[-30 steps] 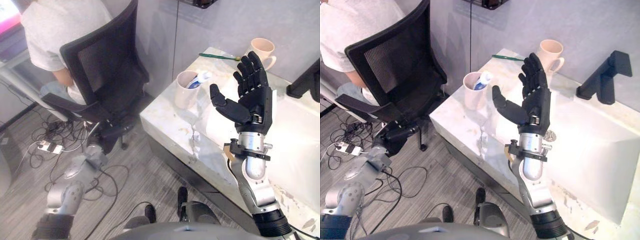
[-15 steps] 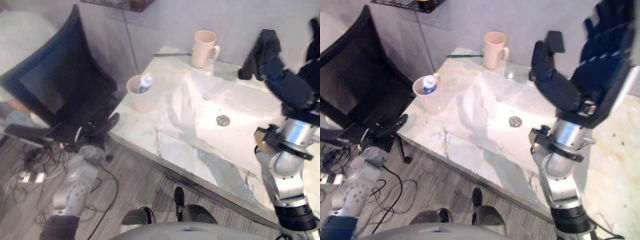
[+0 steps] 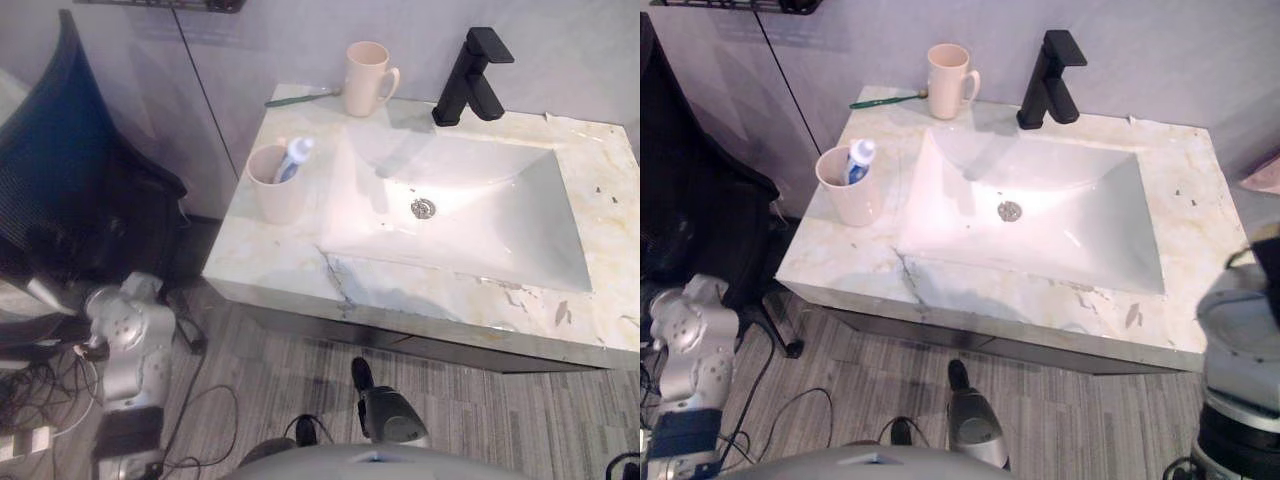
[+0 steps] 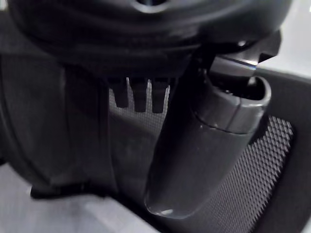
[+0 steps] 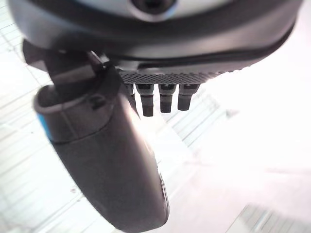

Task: Organize the bathroom.

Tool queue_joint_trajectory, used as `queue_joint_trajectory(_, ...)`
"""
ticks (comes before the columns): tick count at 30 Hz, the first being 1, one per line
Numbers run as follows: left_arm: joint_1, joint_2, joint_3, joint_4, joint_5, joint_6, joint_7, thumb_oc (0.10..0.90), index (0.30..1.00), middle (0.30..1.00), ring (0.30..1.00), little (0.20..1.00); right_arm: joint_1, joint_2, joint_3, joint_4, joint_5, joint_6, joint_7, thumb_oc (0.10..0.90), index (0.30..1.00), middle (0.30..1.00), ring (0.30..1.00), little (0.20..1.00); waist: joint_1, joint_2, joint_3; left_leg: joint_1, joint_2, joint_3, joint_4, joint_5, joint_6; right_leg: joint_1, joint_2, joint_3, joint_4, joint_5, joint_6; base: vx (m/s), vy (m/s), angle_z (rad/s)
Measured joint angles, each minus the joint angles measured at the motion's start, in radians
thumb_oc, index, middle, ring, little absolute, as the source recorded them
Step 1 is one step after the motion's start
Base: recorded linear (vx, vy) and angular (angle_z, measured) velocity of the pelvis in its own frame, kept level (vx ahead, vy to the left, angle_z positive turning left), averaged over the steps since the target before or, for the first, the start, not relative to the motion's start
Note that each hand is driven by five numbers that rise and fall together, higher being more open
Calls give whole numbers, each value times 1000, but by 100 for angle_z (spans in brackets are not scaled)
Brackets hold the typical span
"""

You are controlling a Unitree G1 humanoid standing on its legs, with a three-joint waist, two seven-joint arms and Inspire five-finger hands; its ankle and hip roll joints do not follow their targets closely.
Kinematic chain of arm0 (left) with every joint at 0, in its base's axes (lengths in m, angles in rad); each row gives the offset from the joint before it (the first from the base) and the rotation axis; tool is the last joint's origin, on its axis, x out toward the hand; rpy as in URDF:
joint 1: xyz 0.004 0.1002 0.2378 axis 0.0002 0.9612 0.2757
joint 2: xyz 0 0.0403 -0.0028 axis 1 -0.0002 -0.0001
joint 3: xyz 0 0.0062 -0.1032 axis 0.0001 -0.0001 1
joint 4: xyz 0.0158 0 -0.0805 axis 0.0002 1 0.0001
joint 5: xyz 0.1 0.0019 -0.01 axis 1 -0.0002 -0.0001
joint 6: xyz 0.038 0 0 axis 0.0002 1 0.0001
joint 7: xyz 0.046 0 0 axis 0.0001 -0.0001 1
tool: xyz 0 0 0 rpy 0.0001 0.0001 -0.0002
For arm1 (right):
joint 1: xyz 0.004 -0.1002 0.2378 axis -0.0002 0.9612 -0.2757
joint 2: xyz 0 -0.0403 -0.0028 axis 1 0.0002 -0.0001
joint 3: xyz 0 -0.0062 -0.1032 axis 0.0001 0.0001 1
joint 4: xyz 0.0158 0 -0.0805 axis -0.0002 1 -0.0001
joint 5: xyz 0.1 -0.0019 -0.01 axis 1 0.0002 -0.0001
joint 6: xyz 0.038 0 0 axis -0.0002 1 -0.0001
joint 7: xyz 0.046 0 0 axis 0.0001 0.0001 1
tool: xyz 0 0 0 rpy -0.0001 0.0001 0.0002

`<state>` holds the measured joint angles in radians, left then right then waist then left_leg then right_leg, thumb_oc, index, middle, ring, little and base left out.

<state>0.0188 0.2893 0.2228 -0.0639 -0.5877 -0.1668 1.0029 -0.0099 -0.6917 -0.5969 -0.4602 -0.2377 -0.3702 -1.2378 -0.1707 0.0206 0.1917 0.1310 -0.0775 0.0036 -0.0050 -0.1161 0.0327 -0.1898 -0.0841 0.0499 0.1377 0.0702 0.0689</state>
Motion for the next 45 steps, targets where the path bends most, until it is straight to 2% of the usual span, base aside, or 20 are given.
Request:
queue_joint_trajectory(5, 23, -18, -7, 78, 35, -30, 80, 800, 900, 900, 900, 900, 74, 38, -36, 155, 42, 140, -151, 800, 900, 900, 900, 900, 2, -3, -8, -4, -8, 2, -3, 1, 1, 5, -11, -13, -20, 3, 4, -59, 210, 4)
queue_joint_trajectory(7, 28, -18, -7, 112, 46, -31, 82, 800, 900, 900, 900, 900, 96, 69, -67, 235, 51, 157, -200, 800, 900, 900, 900, 900, 3, -2, -9, 3, -3, 2, -8, 1, 1, 14, -10, -22, -24, 3, 5, -9, 145, 7)
queue_joint_trajectory(8, 36, -18, -7, 133, 46, -31, 84, 800, 900, 900, 900, 900, 115, 87, -86, 276, 58, 185, -232, 800, 900, 900, 900, 900, 5, 1, -10, 14, 2, 7, -22, 2, 3, 21, -6, -28, -31, 2, 5, 29, 127, -3)
queue_joint_trajectory(11, 86, -23, 1, 206, 48, -34, 79, 800, 900, 900, 900, 900, 150, 108, -110, 361, 59, 233, -252, 800, 900, 900, 900, 900, -2, 17, -19, 38, 10, 27, -61, 12, 14, 34, 2, -37, -56, 6, 12, 5, 108, -13)
queue_joint_trajectory(17, 153, -87, 28, 361, 46, -45, 32, 800, 900, 900, 900, 900, 248, 205, -115, 476, 44, 298, -277, 800, 900, 900, 900, 900, 0, 13, -18, 54, 23, 59, -74, 16, 14, 37, 3, -84, -89, 21, 30, -15, 46, -13)
queue_joint_trajectory(19, 156, -101, 18, 412, 45, -48, 22, 800, 900, 900, 900, 900, 248, 252, -96, 508, 44, 284, -274, 800, 900, 900, 900, 900, 0, 8, -16, 55, 25, 67, -75, 16, 14, 35, 3, -99, -90, 23, 33, 0, 21, -10)
queue_joint_trajectory(23, 157, -135, 8, 497, 40, -53, 18, 800, 900, 900, 900, 900, 262, 341, 38, 547, 27, 253, -254, 800, 900, 900, 900, 900, 1, 0, -12, 65, 31, 103, -77, 16, 14, 36, 10, -103, -107, 40, 29, -12, 29, -25)
queue_joint_trajectory(26, 153, -152, 7, 578, 10, -74, 19, 800, 900, 900, 900, 900, 261, 406, 127, 576, 27, 212, -237, 800, 900, 900, 900, 900, 6, -7, -6, 84, 37, 154, -77, 13, 10, 35, -1, -164, -104, 47, 31, -21, 56, -40)
queue_joint_trajectory(27, 148, -163, 7, 631, -2, -92, 18, 800, 900, 900, 900, 900, 271, 426, 161, 585, 25, 185, -236, 800, 900, 900, 900, 900, -1, -7, -6, 89, 38, 171, -77, 12, 8, 35, 4, -167, -103, 52, 31, -20, 60, -39)
queue_joint_trajectory(32, 140, -201, -5, 719, -43, -93, 14, 800, 900, 900, 900, 900, 283, 481, 219, 657, 90, 129, -223, 800, 900, 900, 900, 900, -26, -16, 11, 99, 44, 201, -77, 7, 0, 32, 17, -169, -103, 60, 32, -5, 23, -21)
queue_joint_trajectory(35, 143, -196, -42, 796, -42, -87, 10, 800, 900, 900, 900, 900, 322, 508, 299, 681, 253, 52, -57, 800, 900, 900, 900, 900, -34, -39, 24, 117, 50, 239, -78, 4, -6, 32, 22, -180, -93, 63, 28, 0, 48, -34)
queue_joint_trajectory(38, 139, -193, -65, 861, -43, -68, -2, 800, 900, 900, 900, 900, 354, 528, 408, 758, 345, 46, 113, 800, 900, 900, 900, 900, -52, -58, 34, 124, 52, 265, -78, 2, -7, 15, 23, -197, -63, 60, 29, -21, 17, -28)
queue_joint_trajectory(39, 141, -194, -67, 863, -43, -64, -4, 800, 900, 900, 900, 900, 367, 546, 440, 774, 350, 46, 156, 800, 900, 900, 900, 900, -51, -62, 38, 121, 54, 286, -78, 2, -7, 1, 17, -229, -44, 50, 39, -31, 5, -48)
queue_joint_trajectory(42, 134, -187, -73, 894, -43, -61, -6, 800, 900, 900, 900, 900, 395, 556, 515, 790, 352, 39, 191, 800, 900, 900, 900, 900, -58, -61, 41, 111, 59, 294, -76, 2, -7, -28, 17, -235, 15, 33, 43, -39, 9, -17)
queue_joint_trajectory(43, 127, -180, -92, 912, -45, -64, -13, 800, 900, 900, 900, 900, 403, 556, 534, 821, 353, 29, 192, 800, 900, 900, 900, 900, -61, -50, 43, 100, 63, 285, -71, 2, -7, -54, 17, -217, 62, 11, 40, -35, 6, 32)
queue_joint_trajectory(44, 117, -171, -113, 931, -51, -66, -31, 800, 900, 900, 900, 900, 414, 556, 550, 862, 368, 30, 194, 800, 900, 900, 900, 900, -67, -52, 38, 82, 71, 262, -68, -4, -11, -81, 26, -184, 109, -18, 34, -1, -8, 38)
queue_joint_trajectory(45, 113, -171, -114, 936, -65, -66, -41, 800, 900, 900, 900, 900, 423, 557, 554, 867, 375, 30, 195, 800, 900, 900, 900, 900, -66, -50, 37, 77, 73, 253, -71, -3, -16, -85, 31, -180, 108, -28, 18, 30, -5, 35)
